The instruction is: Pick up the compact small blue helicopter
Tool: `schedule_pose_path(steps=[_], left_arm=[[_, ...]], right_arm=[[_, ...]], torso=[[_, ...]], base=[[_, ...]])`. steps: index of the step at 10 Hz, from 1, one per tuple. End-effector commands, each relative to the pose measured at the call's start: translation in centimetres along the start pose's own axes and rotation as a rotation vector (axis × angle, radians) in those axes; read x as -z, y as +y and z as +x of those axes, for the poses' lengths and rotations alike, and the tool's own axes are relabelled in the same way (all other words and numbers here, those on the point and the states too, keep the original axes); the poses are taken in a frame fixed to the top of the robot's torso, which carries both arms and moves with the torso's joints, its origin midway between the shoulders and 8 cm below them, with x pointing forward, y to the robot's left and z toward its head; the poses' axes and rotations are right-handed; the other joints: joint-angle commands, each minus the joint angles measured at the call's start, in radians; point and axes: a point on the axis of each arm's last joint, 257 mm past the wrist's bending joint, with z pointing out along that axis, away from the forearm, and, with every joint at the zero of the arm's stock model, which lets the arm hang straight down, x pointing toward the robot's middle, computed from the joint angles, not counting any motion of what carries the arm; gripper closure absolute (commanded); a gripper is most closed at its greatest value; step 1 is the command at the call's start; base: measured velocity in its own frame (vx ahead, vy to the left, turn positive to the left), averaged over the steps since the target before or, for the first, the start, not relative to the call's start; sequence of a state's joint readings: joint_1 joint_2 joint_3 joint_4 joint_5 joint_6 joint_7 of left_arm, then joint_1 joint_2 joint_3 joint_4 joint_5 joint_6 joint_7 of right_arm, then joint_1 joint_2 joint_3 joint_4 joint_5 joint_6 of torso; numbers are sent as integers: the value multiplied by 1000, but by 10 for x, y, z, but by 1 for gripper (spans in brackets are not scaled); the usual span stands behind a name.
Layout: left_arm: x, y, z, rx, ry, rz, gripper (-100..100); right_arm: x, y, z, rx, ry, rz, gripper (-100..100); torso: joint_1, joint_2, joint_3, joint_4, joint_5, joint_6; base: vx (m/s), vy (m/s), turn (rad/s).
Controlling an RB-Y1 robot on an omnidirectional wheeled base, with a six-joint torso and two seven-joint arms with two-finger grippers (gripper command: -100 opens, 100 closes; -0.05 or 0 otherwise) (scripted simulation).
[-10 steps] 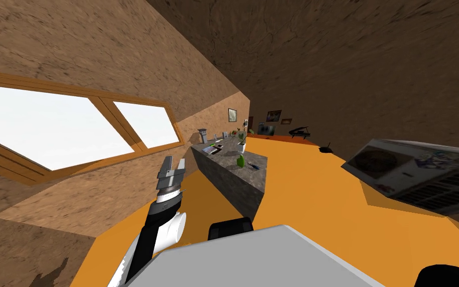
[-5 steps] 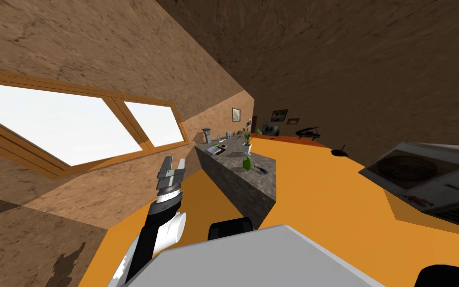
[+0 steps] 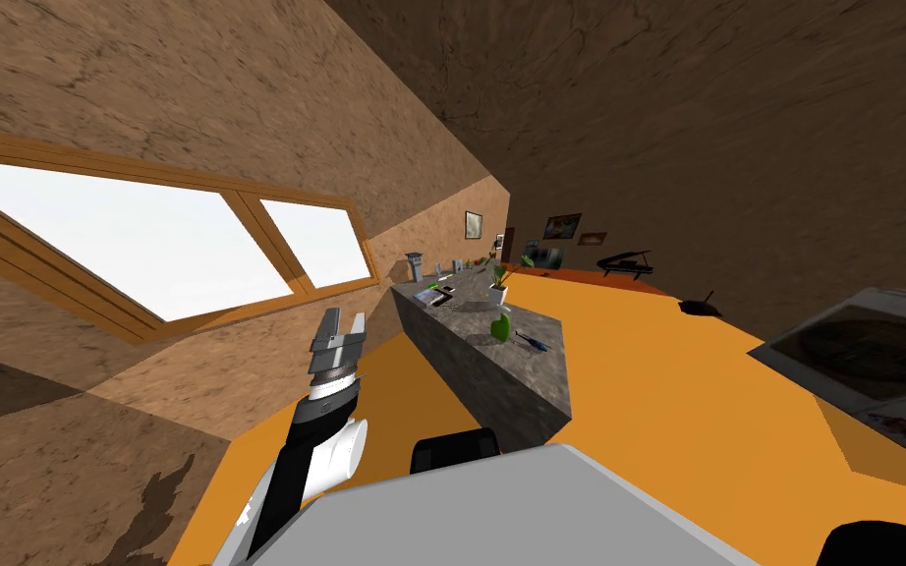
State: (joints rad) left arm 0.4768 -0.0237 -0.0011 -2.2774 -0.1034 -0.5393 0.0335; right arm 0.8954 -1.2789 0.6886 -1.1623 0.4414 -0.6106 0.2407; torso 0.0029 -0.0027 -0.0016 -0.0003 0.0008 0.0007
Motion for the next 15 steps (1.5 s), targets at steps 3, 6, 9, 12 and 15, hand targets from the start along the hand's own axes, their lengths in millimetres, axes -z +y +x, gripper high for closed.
schedule_pose_path(steps=[3, 6, 9, 12, 15], left_arm=[[0, 0, 0, 0, 0, 0, 0], [0, 0, 0, 0, 0, 0, 0], [0, 0, 0, 0, 0, 0, 0], [0, 0, 0, 0, 0, 0, 0], [0, 0, 0, 0, 0, 0, 0]], right_arm=[[24, -33, 4, 35, 38, 50, -100], [68, -87, -5, 97, 89, 146, -100], [109, -132, -27, 151, 115, 235, -100], [146, -166, -56, 198, 119, 311, -100], [185, -196, -102, 253, 95, 386, -100]], torso=[[1, -1, -1, 0, 0, 0], [1, -2, -1, 0, 0, 0], [5, -7, -4, -2, 1, -1], [6, -11, -6, -2, 1, -2], [6, -10, -6, -2, 1, -1]], base=[[60, 48, 76], [87, 69, 118], [159, 107, 123], [175, 104, 173], [202, 107, 176]])
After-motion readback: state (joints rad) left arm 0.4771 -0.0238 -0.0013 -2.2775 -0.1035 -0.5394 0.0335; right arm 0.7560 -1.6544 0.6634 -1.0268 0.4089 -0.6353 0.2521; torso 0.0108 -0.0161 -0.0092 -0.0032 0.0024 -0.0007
